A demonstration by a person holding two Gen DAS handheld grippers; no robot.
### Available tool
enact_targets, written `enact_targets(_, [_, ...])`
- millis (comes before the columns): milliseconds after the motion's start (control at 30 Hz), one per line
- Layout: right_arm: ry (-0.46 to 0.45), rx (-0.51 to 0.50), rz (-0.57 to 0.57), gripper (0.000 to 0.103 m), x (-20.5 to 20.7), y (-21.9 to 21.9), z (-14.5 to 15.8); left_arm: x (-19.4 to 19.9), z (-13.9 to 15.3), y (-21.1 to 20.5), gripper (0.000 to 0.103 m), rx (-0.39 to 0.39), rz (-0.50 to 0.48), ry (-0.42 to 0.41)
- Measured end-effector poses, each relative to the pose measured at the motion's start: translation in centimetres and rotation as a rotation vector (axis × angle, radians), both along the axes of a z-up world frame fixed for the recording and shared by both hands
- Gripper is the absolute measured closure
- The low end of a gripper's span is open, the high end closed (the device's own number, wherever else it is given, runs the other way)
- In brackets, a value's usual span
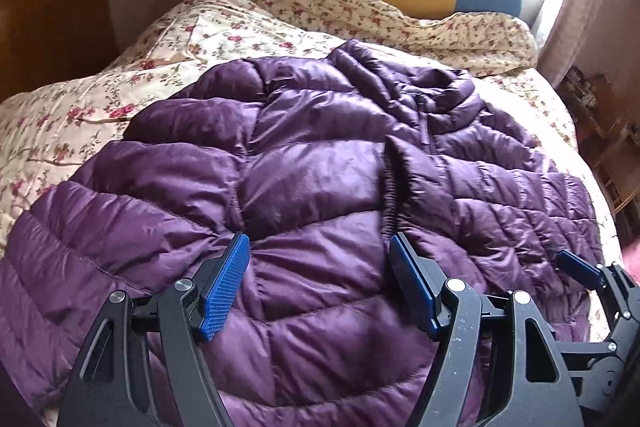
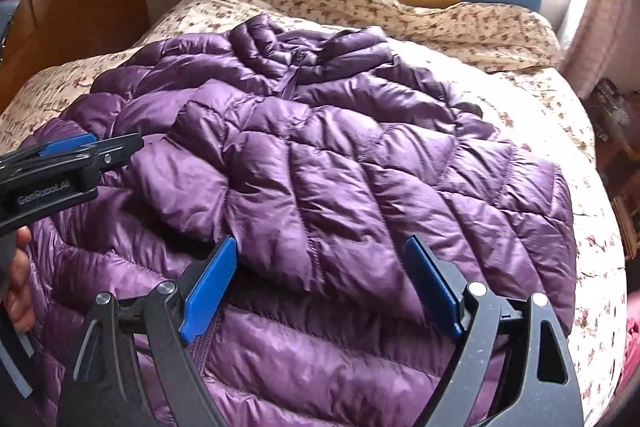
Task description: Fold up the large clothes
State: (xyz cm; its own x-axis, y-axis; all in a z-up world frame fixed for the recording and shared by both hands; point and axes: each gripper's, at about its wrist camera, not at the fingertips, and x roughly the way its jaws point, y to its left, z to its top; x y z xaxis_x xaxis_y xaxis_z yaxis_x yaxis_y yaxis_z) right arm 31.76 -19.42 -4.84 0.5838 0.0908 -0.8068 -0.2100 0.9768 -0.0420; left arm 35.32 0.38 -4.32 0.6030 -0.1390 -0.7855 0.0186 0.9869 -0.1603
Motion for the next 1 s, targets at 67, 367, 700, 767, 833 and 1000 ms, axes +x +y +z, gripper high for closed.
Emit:
enact_targets(67, [0.003, -0.028, -0.011, 0.018, 0.0, -0.2, 0.0, -0.3, 0.5, -0.3, 0.031, -0.016, -0.015, -0.013])
enact_targets(367, [-0.028, -0.073, -0.007, 0.017, -0.5, -0.9, 0.2, 0.4, 1.3, -2.8, 0.031, -0.03, -0.086, -0.004])
enact_targets(700, [-0.038, -0.05, -0.103, 0.017, -0.7, -4.5, 0.7, 1.1, -0.5, -5.5, 0.06, -0.021, -0.152, 0.032])
enact_targets(767, [-0.031, -0.051, -0.124, 0.017, -0.6, -5.2, 0.6, 1.1, -0.7, -5.7, 0.075, -0.007, -0.152, 0.037])
enact_targets(833, [-0.028, -0.061, -0.137, 0.017, -0.5, -5.5, 0.5, 1.0, -1.0, -5.6, 0.086, -0.004, -0.152, 0.041])
enact_targets(1000, [-0.025, -0.066, -0.168, 0.016, -0.4, -6.1, 0.2, 0.8, -0.9, -4.5, 0.098, -0.015, -0.124, 0.023])
